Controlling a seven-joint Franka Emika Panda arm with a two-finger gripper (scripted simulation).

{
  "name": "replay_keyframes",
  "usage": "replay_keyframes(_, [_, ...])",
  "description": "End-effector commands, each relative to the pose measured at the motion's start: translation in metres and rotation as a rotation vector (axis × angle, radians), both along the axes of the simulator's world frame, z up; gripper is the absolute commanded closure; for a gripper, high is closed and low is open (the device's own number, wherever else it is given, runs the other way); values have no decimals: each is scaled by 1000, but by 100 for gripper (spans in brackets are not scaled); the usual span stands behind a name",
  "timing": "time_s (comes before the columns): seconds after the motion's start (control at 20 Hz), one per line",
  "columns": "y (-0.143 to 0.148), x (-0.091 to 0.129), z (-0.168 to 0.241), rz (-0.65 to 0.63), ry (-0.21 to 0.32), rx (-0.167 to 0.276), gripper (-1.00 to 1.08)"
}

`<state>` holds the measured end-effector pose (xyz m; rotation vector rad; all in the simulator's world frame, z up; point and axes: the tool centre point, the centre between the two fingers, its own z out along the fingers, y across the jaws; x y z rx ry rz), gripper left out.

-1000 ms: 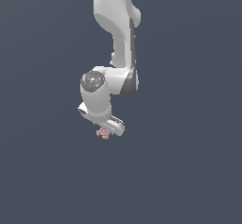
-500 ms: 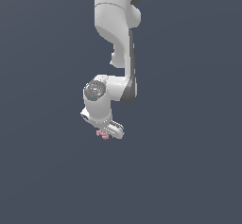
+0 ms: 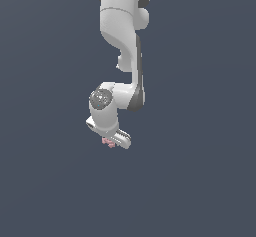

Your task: Pick up the object and move it to a goal position.

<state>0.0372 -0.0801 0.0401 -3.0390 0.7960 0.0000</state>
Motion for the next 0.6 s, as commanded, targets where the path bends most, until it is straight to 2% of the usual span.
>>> replay_keyframes(0.0, [0, 0, 0, 0, 0, 0, 108])
replay_keyframes(0.55, [-2, 0, 11, 0, 0, 0, 108])
